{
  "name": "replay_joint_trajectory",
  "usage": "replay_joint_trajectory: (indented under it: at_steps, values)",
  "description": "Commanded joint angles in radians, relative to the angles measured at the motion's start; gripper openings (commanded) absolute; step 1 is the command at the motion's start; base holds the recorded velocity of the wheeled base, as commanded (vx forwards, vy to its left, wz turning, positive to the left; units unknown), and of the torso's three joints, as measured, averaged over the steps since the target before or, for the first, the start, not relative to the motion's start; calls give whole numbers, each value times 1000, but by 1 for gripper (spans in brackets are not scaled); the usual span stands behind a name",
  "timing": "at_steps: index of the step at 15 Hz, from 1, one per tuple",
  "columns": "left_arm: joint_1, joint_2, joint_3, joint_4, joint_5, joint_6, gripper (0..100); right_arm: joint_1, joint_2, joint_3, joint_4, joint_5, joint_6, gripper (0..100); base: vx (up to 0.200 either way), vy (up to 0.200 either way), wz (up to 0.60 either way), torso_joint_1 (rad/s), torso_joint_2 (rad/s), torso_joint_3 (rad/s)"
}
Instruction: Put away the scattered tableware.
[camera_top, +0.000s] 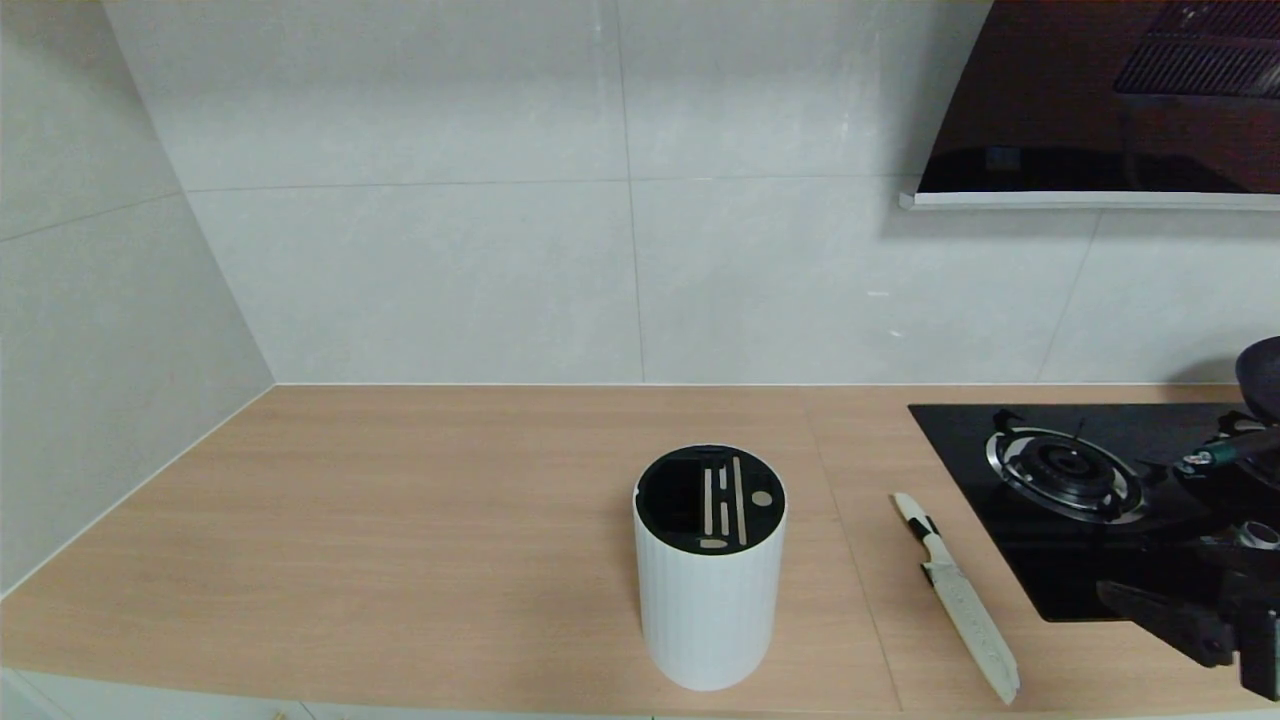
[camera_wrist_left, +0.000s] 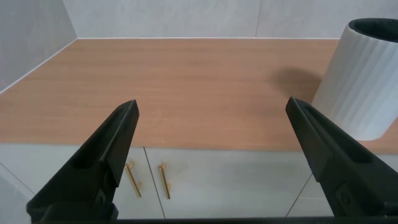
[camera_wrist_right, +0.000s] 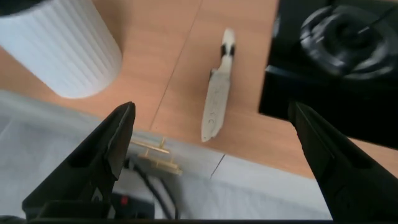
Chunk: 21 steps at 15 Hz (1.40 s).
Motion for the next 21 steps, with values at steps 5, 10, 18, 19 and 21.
replay_joint_trajectory:
  at_steps: [5,10,18,19,21]
  values:
    - [0,0,0,0,0,0,100,9,575,-93,-260,-9,-3,100,0,0,0,0,0,0]
    - [0,0,0,0,0,0,100,28,873,-149,-424,-76,4,100,0,0,0,0,0,0]
    - [0,0,0,0,0,-2,100,84,1089,-191,-583,-199,118,100,0,0,0,0,0,0]
    - [0,0,0,0,0,0,100,82,1094,-195,-583,-200,119,100,0,0,0,0,0,0]
    - [0,0,0,0,2,0,100,82,1107,-205,-585,-211,142,100,0,0,0,0,0,0]
